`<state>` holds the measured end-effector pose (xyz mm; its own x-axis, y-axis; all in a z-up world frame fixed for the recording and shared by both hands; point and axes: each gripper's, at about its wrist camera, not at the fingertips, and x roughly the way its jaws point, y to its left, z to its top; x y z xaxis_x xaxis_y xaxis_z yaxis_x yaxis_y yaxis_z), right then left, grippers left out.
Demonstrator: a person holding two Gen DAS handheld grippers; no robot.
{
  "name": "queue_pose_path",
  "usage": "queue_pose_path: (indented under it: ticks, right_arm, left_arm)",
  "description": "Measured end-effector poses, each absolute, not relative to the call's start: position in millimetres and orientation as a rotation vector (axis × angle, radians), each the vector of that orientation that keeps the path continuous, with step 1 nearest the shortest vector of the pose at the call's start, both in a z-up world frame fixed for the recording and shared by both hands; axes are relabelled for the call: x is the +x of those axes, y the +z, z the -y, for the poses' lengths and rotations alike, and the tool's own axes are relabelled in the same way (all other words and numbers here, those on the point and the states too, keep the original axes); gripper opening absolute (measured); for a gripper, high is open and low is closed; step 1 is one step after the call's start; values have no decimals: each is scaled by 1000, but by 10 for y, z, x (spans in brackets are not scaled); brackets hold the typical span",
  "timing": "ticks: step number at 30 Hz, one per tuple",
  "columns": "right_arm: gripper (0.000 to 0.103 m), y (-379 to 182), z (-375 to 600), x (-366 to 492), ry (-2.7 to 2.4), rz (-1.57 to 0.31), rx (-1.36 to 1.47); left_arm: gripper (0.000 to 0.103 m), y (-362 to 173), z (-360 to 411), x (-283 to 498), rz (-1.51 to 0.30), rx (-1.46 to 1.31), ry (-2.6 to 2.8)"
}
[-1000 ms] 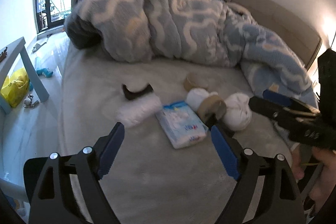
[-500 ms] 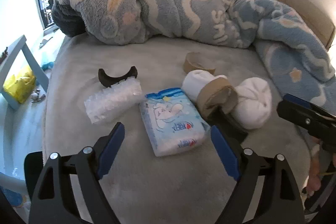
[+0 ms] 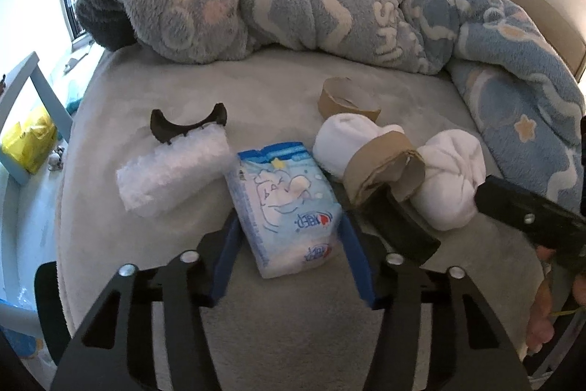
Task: Collect trash
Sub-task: 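Grasp the blue-white tissue pack with the left gripper while the right gripper grasps the white cloth, then lift the tissue pack with the left gripper while the right gripper lifts the white cloth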
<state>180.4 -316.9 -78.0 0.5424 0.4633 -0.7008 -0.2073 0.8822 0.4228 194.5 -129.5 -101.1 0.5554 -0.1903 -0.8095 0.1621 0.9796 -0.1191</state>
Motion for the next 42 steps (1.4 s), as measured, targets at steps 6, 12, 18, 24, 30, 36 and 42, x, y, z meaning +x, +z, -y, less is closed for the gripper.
queue_pose_path:
  ticks: [6,12,18,24,30,36,42]
  right_arm:
    - [73,-804,3153,1837,412,-916,339]
    - [69,-804,3132,1866,417,-914,378]
    - [69,-779,3104,1893,428,-906,434]
    - [69,-791,3045,1916,411,-911,428]
    - [53,-800,2942,1916,379,-921,386]
    - [30,-725,2819,1893,367,-916,321]
    - [29,-538,2794,1841,281,-853,256]
  left_arm:
    - [44,-969,1232,1910,-957,-60,-240]
    - [40,-940,1190,1866,-967,-84,-296]
    - [38,-876,1130,1822,-957,-119,-348]
    - [38,-694,1039,1748,-889,-162,-391]
    - [38,-520,916,1682,-821,-179,-401]
    - [38,-436,793,1650,-792,-188,-388]
    - [38,-328,670,1568,-750,-179,-371]
